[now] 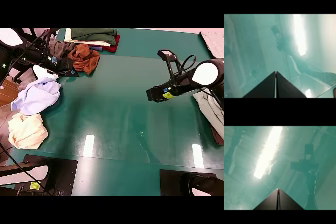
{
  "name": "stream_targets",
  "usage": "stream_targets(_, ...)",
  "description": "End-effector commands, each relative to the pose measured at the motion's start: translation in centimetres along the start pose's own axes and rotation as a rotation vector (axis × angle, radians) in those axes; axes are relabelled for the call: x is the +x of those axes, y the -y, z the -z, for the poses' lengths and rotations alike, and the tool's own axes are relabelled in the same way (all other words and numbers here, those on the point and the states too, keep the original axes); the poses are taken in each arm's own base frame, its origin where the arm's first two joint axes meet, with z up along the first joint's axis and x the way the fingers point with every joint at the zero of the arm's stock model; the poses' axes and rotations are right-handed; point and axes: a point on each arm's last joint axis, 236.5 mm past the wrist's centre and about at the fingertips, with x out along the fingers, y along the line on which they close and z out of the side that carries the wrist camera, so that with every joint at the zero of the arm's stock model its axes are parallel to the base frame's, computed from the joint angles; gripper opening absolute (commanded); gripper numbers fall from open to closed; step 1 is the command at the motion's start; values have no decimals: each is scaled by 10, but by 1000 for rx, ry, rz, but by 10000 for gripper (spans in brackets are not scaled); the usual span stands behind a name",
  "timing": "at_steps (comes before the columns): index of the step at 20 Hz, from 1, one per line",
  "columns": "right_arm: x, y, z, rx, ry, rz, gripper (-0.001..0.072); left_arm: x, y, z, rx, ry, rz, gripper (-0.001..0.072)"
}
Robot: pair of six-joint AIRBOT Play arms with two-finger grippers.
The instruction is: Fold the shirts.
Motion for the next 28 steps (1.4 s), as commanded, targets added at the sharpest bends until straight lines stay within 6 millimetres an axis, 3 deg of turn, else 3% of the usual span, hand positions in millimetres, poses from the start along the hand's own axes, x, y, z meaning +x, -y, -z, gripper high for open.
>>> stream_targets(1,0,0,0,0,-1,0,27,0,0,-1,0,4,-1,30)
stream_targets(8,0,0,0,0,-1,0,27,-5,9,-44,-21,185,40,29)
stream_targets(11,0,0,0,0,0,0,27,-6,-9,-65,-23,273,-27,32)
stream_targets(12,0,-2,-14,6,58,-10,28,-4,-28,-66,-32,274,-96,237)
stream_targets(13,-2,-6,-35,5,146,-24,27,3,-48,-64,-65,254,-158,561)
stream_targets(14,-4,-10,-49,6,209,-37,27,15,-68,-58,-101,218,-203,695)
stream_targets(18,-11,-33,-68,39,294,-134,28,91,-126,-51,-190,129,-231,695)
stream_targets(21,-11,-40,-66,53,281,-167,27,123,-168,-88,-320,310,-260,694)
stream_targets(23,-11,-42,-65,56,278,-174,27,133,-181,-115,-401,450,-222,694)
stream_targets(24,-11,-42,-66,55,281,-174,28,144,-187,-118,-451,475,-199,694)
stream_targets(28,-12,-43,-68,55,292,-176,27,199,-210,-96,-616,432,-146,695)
